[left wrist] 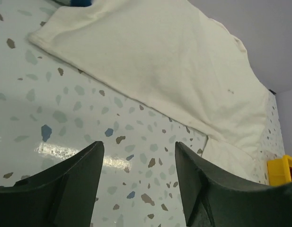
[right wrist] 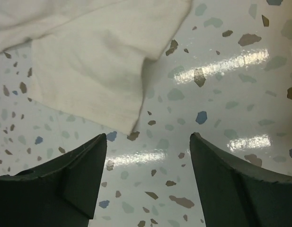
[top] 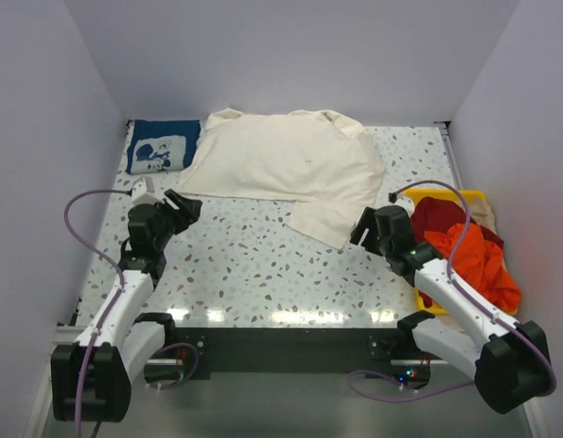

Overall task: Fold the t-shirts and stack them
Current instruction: Flatten the tshirt out

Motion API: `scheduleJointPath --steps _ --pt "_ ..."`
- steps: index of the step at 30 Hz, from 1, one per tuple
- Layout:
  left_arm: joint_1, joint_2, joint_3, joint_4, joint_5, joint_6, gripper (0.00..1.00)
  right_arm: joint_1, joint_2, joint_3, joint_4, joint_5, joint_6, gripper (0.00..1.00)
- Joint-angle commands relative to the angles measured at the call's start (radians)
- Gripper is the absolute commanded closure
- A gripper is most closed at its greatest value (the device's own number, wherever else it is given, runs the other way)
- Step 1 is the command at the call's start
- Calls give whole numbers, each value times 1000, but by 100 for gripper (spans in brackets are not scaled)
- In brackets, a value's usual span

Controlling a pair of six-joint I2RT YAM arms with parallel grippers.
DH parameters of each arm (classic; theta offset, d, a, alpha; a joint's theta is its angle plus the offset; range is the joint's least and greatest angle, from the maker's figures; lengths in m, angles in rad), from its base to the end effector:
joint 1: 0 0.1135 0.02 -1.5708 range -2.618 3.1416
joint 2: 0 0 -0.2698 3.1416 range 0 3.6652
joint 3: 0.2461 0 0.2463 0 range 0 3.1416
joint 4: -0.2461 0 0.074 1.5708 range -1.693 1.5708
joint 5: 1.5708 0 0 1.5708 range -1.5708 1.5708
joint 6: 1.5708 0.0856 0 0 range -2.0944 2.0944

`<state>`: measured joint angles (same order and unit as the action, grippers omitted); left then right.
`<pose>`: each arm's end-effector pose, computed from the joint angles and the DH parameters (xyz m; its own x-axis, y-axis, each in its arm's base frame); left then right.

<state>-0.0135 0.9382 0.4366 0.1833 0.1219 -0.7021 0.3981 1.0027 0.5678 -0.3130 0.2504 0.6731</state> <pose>0.2496 -0.0138 0.2191 -0.3222 -0.6367 -0.7006 -0.1037 0.7593 -0.6424 0.2219 0.0703 0.1880 -0.6199 0.3945 -0.6783 0.2281 0.9177 0.3253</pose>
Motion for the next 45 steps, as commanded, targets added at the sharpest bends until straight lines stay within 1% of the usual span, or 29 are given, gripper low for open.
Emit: scheduleJointPath --steps 1,4,5,7,9,10,11,12,13,14,18,19,20,23,24,25,27,30,34,43,44,45 --pt "0 -90 -36 -86 -171 -43 33 -2 -27 53 74 -13 25 25" --pt "0 -70 -39 -105 -241 -72 33 -1 42 101 66 -4 19 25" --pt "0 -55 -26 -82 -246 -85 33 -2 91 128 65 10 14 25" --pt "0 20 -3 -47 -242 -92 35 -2 134 152 66 15 11 25" --pt "0 127 57 -19 -273 -102 36 -2 184 176 78 24 13 25" --pt "0 169 82 -18 -289 -102 39 -2 198 182 87 21 8 25" --pt "0 210 138 -27 -304 -108 41 -4 211 193 92 21 8 25" --pt "0 290 169 -42 -338 -114 41 -2 235 201 91 24 9 25" --pt "0 327 222 -53 -353 -114 41 -2 243 207 88 26 6 25" --pt "0 396 247 -61 -369 -128 41 -2 250 213 91 26 8 25" --pt "1 552 368 -64 -404 -135 40 -4 261 210 92 35 5 25" --pt "1 585 429 -91 -415 -129 40 -4 260 211 94 38 -3 25" --pt "1 644 459 -108 -432 -129 40 -5 260 211 91 41 -6 25" --pt "3 736 555 -171 -470 -123 42 -7 261 211 80 52 -17 25" --pt "3 755 576 -182 -497 -122 44 -14 263 211 78 55 -18 25" --pt "3 773 617 -244 -514 -126 45 -18 266 216 77 53 -24 25" --pt "4 829 658 -284 -551 -125 46 -36 270 224 65 50 -26 25" --pt "4 889 718 -335 -561 -122 46 -68 277 241 54 18 -24 25" --pt "4 933 743 -367 -574 -128 46 -91 272 251 49 -10 -23 25" --pt "3 1004 758 -383 -576 -148 46 -127 272 234 58 -36 -23 25" --pt "4 1007 761 -381 -576 -148 47 -130 275 233 60 -42 -23 25" --pt "4 1010 761 -380 -577 -148 50 -134 274 233 60 -43 -23 25"
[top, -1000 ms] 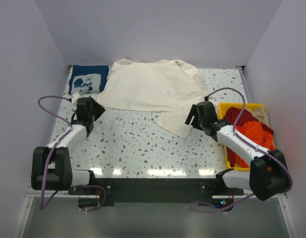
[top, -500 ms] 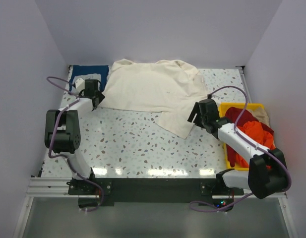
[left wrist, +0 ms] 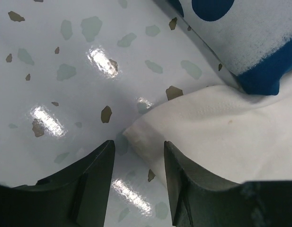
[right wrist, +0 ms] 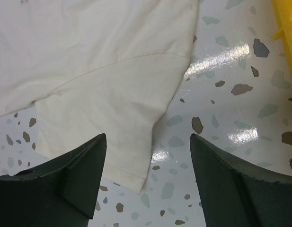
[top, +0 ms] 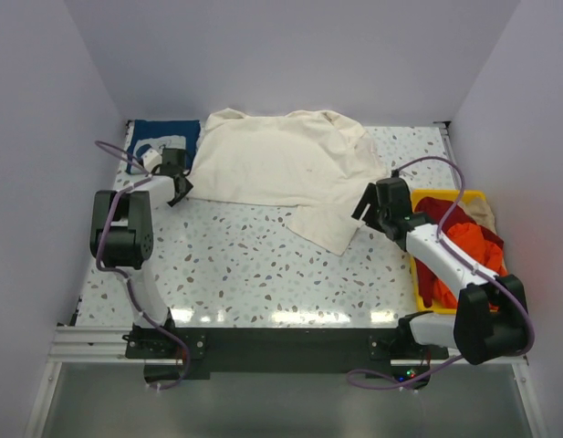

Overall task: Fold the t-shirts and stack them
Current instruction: Flatten the tshirt out

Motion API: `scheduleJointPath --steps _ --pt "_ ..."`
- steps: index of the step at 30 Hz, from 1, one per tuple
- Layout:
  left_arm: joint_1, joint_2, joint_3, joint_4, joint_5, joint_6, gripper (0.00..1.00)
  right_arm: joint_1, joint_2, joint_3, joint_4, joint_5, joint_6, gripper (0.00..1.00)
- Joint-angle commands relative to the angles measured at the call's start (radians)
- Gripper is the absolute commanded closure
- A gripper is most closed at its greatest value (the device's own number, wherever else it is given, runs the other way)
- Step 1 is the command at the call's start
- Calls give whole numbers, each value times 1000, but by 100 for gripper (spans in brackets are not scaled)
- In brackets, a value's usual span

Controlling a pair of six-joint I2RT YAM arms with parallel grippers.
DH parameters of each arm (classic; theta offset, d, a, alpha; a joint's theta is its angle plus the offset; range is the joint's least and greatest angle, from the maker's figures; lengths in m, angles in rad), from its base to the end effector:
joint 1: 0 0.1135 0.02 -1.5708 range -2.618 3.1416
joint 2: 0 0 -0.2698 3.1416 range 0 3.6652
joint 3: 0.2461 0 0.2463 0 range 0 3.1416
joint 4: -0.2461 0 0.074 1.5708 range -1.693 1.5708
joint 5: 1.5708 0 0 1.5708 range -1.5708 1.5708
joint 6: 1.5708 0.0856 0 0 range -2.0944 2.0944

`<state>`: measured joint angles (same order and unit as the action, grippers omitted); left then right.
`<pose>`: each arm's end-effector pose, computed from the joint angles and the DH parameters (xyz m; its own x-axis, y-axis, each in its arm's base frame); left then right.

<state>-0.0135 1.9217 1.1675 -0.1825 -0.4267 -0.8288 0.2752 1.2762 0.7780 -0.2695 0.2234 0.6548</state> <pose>0.4184 0.0298 0.1246 -0.3727 -0.6661 -0.6461 -0.7511 0.6254 -0.2114 0.2876 0.0615 0.2009 -0.5981 0.4482 -0.6644 0.3185 0.8936 0.3161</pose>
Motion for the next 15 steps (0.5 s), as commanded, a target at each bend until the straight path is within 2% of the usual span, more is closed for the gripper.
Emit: scheduleJointPath --steps 1,7,8,9,15 --pt "4 31 31 -11 -24 -20 53 -14 2 21 18 -21 -3 25" --pt "4 49 41 38 16 19 83 -21 23 27 27 -35 2 26" --pt "4 49 46 40 32 25 95 -22 32 29 27 -39 3 26" --pt "4 43 43 46 40 30 100 -24 40 33 24 -39 6 26" --pt "4 -107 -63 120 68 49 100 -68 123 47 41 -56 19 26"
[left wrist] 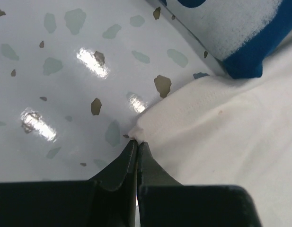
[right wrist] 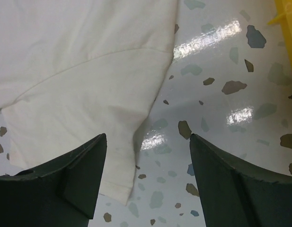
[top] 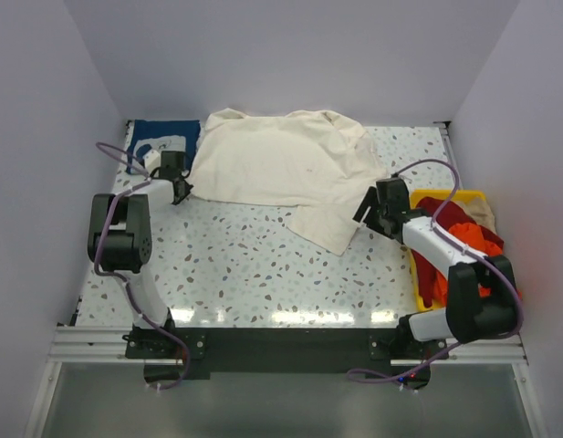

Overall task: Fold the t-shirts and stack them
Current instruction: Flatten the tshirt out

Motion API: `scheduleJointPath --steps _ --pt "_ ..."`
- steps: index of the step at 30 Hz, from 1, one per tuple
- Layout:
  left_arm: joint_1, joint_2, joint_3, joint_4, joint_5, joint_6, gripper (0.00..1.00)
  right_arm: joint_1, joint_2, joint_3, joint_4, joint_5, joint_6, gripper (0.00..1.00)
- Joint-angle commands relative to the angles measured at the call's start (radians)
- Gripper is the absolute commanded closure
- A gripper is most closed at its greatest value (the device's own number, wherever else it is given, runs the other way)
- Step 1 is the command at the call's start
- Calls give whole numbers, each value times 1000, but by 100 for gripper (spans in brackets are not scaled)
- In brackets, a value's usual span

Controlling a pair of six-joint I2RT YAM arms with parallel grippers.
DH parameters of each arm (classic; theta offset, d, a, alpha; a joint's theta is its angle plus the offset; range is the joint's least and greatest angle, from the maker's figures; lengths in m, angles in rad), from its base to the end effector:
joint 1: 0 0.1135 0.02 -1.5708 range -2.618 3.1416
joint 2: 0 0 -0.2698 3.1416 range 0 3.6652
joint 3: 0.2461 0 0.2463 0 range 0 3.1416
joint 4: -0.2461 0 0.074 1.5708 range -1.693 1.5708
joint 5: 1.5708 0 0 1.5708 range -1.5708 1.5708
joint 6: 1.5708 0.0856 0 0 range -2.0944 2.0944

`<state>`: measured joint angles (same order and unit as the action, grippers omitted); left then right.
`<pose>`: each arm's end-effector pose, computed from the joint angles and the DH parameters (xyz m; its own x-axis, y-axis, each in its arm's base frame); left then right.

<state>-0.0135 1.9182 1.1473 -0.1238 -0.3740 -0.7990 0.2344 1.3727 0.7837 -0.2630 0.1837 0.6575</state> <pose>0.4216 0.0256 0.1239 -0.3891 -0.6619 -0.6406 -0.7096 0.6589 -0.2497 0.2984 0.0552 0.1762 -0.6475 0.4632 -0.6052 0.3592 0.8859 0.2936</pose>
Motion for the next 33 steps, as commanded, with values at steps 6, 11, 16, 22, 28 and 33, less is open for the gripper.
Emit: scheduleJointPath --steps 6,11,16,22,28,33 --pt "4 -254 -144 69 1 29 100 -98 150 109 67 -33 39 28" --pt "4 -329 -207 89 3 40 100 -119 264 204 83 -38 59 35" --pt "4 -358 -222 78 12 35 100 -119 362 282 45 -21 68 46" --pt "4 -380 -219 76 26 35 100 -121 339 258 27 40 76 50" --pt "6 -381 -221 85 40 35 100 -119 307 242 12 98 57 49" --pt "4 -374 -227 95 52 32 100 -118 361 259 8 94 57 49"
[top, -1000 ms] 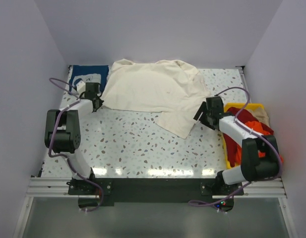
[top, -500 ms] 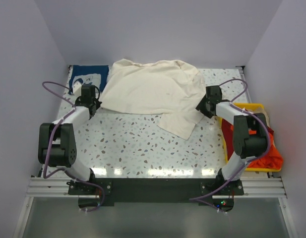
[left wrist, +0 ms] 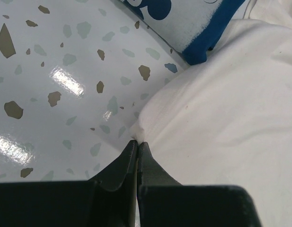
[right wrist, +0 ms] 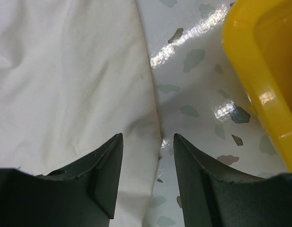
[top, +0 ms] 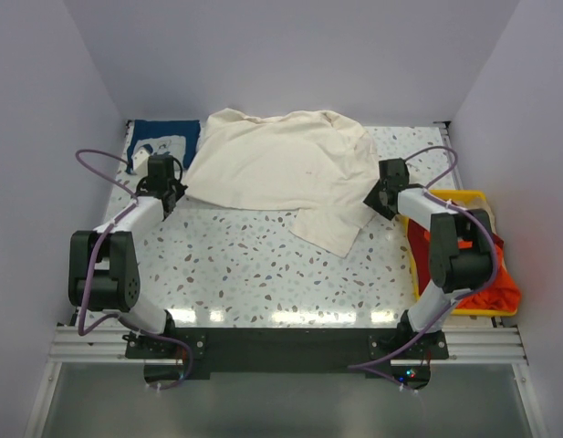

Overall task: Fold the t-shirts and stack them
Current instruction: Flatten the tshirt out

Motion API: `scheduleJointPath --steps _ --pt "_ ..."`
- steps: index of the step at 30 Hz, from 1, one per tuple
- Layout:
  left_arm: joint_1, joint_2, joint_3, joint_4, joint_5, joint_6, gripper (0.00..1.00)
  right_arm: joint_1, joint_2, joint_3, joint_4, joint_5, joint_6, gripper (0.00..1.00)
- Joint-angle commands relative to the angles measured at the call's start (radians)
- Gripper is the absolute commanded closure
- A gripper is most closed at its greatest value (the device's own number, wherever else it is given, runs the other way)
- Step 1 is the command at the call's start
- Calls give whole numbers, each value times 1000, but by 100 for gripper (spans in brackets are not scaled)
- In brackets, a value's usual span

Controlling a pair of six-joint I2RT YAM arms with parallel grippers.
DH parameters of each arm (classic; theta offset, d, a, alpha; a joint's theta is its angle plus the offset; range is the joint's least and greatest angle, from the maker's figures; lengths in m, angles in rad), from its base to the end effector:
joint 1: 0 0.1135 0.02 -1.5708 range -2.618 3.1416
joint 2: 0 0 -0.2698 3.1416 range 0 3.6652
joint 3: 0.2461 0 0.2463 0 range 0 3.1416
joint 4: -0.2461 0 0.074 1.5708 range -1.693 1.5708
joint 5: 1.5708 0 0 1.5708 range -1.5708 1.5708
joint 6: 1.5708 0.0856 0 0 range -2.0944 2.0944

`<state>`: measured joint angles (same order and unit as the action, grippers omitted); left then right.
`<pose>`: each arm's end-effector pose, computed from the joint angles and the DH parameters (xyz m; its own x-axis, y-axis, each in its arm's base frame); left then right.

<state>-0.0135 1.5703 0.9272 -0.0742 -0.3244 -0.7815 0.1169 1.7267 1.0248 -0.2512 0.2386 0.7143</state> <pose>0.3643 0.0224 0.1861 -0.3064 -0.6635 -0.6825 -0.6244 0.6813 -0.3821 0.3739 0.0235 0.1435 -0.5969 0.5708 -0.5638 0.5475 0.8035 0.2338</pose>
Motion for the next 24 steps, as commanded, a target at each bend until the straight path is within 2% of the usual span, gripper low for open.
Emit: scheduleJointPath --steps 1,15,18,19,21,22,24 --pt "6 -24 -7 47 2 14 100 0 10 17 4 39 2 50" --pt "6 -7 -14 59 22 -2 100 23 82 26 7 48 4 57" --pt "6 -9 -18 59 25 -2 100 26 88 26 10 44 2 72" --pt "6 -9 -16 59 28 -1 100 26 89 27 10 42 2 82" --pt "4 -10 -10 59 36 4 100 24 82 38 7 34 2 92" --pt "4 -12 -7 59 41 7 100 24 79 46 -2 25 -1 100" --pt "4 -13 13 59 57 19 100 24 50 80 -22 18 -10 100"
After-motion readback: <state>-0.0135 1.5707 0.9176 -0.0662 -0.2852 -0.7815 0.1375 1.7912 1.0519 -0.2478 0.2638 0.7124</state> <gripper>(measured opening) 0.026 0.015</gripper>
